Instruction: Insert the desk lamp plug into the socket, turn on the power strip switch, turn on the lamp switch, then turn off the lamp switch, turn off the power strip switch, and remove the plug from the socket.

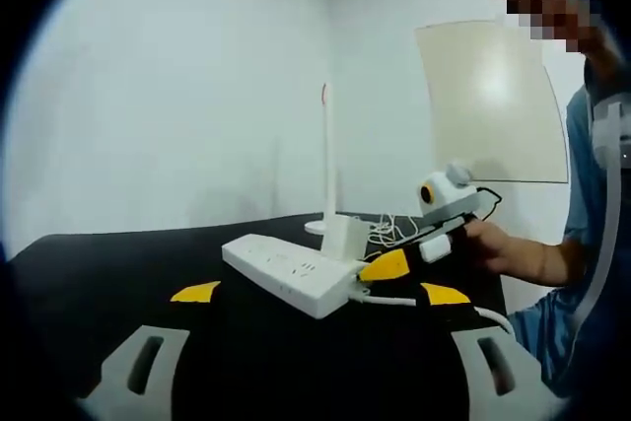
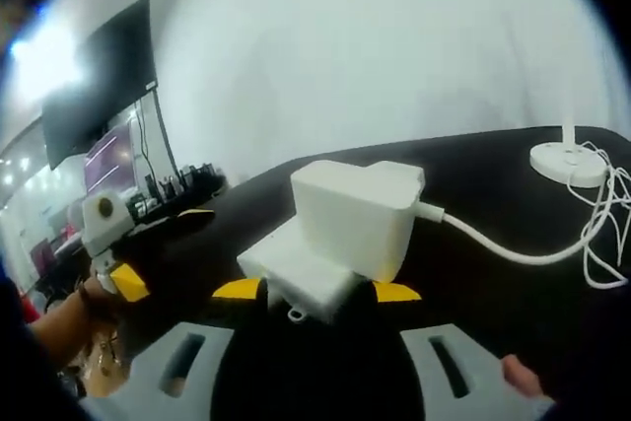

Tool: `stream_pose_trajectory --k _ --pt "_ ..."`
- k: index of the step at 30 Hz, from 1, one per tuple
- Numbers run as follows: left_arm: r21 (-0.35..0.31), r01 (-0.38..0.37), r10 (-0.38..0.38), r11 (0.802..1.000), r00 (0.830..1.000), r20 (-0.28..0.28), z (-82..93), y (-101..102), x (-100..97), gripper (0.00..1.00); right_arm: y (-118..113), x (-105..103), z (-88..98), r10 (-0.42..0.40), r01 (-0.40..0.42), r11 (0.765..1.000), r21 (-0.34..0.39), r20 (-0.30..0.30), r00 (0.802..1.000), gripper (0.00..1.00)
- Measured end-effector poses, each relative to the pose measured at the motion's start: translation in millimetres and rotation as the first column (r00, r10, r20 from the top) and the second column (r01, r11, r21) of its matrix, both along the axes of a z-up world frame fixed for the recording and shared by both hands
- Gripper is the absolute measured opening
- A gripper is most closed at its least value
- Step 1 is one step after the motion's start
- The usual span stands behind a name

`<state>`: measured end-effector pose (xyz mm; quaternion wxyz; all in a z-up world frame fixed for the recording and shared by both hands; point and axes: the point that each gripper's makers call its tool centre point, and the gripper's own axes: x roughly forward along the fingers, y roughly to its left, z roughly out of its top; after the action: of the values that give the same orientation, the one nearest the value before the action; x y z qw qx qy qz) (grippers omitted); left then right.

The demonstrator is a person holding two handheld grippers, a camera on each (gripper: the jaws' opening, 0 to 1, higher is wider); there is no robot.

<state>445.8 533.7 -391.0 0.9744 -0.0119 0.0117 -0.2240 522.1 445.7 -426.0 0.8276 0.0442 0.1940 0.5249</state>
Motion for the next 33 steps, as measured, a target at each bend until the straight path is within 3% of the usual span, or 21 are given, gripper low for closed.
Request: stream_pose_trajectory --k 15,33 --pt "0.004 0.001 -0.001 1.0 1.0 -0.004 -1.4 -2.1 -1.1 0.75 -2.3 1.6 -0.5 0.004 -0.004 1.0 0.005 -0.007 1.0 0.35" --pt "-0.005 -0.009 0.009 1.0 1.0 -0.002 -0.5 2.3 0.1 0.75 -4.1 -2.4 -2.0 0.036 -0.036 0.999 -0.018 0.023 0.999 0.37"
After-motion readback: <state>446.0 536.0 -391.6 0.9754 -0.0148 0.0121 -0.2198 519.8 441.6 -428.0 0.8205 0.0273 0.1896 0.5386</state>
